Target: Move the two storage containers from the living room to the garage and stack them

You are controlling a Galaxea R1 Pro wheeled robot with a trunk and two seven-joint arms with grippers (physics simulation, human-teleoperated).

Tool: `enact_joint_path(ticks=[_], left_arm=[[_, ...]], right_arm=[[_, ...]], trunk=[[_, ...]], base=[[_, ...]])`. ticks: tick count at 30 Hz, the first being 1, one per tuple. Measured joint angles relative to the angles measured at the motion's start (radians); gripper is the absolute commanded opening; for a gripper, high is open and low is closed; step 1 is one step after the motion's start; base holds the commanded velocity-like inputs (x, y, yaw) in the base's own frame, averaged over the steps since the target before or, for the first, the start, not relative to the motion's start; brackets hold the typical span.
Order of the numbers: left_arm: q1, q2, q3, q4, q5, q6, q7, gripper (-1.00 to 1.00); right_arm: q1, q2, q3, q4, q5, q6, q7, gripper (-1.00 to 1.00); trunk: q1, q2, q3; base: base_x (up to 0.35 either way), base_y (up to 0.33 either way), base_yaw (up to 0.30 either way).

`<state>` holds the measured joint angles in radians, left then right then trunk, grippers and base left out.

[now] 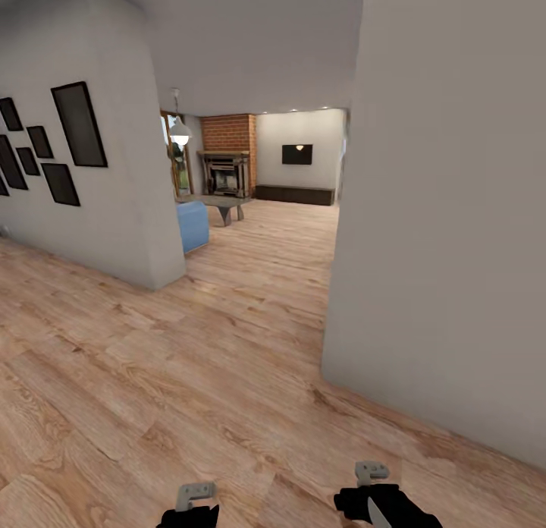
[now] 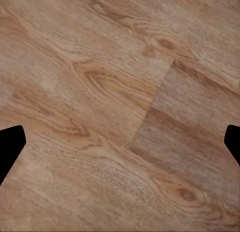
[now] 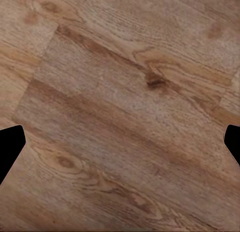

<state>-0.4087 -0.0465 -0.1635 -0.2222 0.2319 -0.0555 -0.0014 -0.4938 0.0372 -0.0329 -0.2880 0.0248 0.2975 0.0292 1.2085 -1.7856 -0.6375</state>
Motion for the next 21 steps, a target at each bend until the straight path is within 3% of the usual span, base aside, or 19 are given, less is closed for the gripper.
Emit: enact_joint_path(ticks=[21], left_arm=[[0.000,0.000,0.001,0.000,0.000,0.000,0.000,1.00]], right_arm=[[0.000,0.001,0.001,0.000,0.000,0.000,0.000,1.00]], trunk=[[0.000,0.000,0.000]], base=[[0.325,0.126,0.002]])
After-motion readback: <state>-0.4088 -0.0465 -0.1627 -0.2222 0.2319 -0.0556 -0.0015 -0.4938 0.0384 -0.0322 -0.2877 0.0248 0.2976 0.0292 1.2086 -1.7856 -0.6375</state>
